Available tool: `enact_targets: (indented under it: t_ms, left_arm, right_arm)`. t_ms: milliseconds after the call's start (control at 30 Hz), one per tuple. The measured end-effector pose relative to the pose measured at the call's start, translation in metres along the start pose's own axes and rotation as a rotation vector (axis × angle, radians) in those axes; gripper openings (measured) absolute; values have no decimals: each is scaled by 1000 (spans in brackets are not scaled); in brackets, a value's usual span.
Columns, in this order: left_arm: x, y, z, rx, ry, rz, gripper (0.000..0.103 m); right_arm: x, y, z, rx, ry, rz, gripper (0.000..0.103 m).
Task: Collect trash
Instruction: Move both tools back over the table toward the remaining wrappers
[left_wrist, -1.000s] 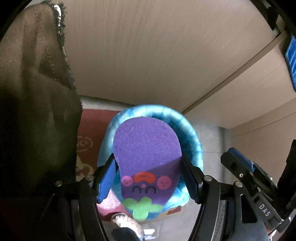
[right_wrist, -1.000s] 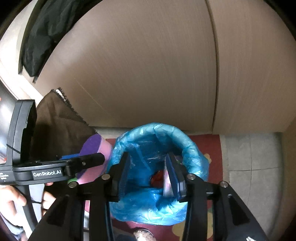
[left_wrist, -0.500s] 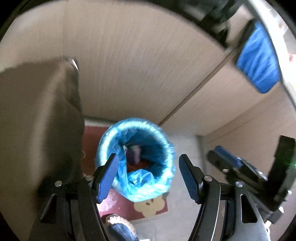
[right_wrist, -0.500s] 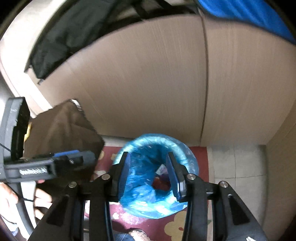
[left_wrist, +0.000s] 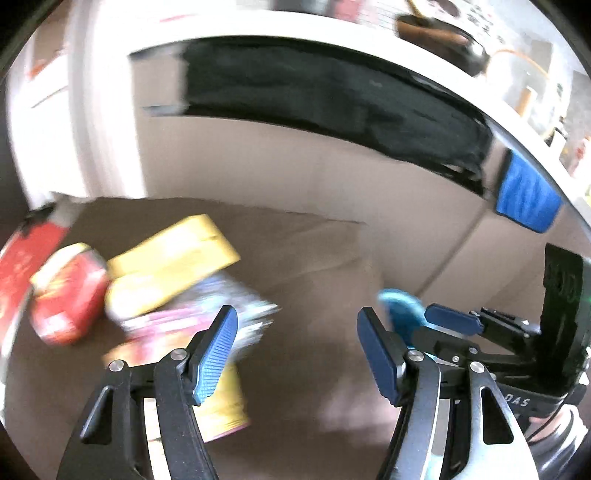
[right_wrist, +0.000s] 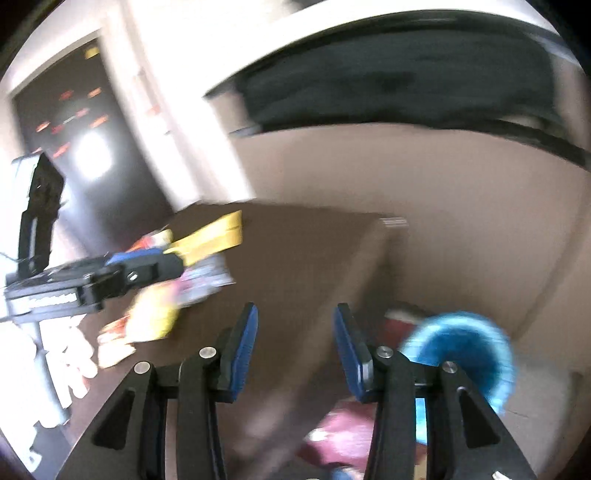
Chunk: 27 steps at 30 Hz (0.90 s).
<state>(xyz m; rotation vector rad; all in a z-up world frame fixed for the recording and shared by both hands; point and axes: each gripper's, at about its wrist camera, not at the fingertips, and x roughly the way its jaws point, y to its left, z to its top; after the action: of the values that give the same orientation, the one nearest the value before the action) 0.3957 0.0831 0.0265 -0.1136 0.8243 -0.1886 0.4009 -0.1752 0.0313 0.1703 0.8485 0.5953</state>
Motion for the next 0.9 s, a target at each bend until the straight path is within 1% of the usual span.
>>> enact_targets:
  t_ms: [133, 200, 300, 367, 433, 533, 600, 633, 667, 700, 733, 767, 833, 867, 900]
  left_arm:
    - [-32, 68, -20, -89, -19, 101, 68]
    - [-43, 97, -32, -131, -22, 142, 68]
    - [-50, 139, -49, -192, -17, 177, 68]
    - [-54, 155, -58, -211, -25, 192, 68]
    - [-58, 180, -66, -242, -37, 199, 68]
    - [-60, 204, -70, -288, -56, 194, 68]
    - [-62, 218, -72, -298, -70, 189, 68]
    - [-61, 221, -72, -299, -74, 188, 68]
    - [-61, 225, -72, -300, -77, 183, 68]
    - [-60, 231, -72, -302, -82, 173, 68]
    - [-60, 235, -70, -305, -87, 169, 68]
    - [-59, 237, -68, -307, -93, 167, 68]
    - [-57, 244, -64, -307, -110, 159, 68]
    - [-56, 246, -61, -308, -116, 158, 68]
    - [-54, 248, -59, -308, -121, 156, 68]
  right_arm:
    - [43, 68, 4, -70, 92, 116, 41]
    - [67, 95, 4, -90, 135, 150, 41]
    - [98, 133, 1, -109, 190, 186, 41]
    - [117, 152, 1, -132, 203, 161, 41]
    - [132, 165, 3, -159, 192, 109, 41]
    - [155, 168, 6, -148, 203, 18, 41]
    - [168, 164, 5, -120, 212, -13, 41]
    - [173, 162, 5, -104, 221, -23, 44]
    - [179, 160, 5, -93, 228, -29, 50]
    - [182, 161, 4, -91, 217, -31, 52]
    - [184, 164, 3, -103, 206, -38, 60]
    - [186, 167, 3, -121, 214, -43, 67]
    - [190, 172, 3, -168, 239, -44, 75]
    - [191, 175, 3, -189, 249, -47, 77]
    - [192, 178, 4, -215, 266, -53, 77]
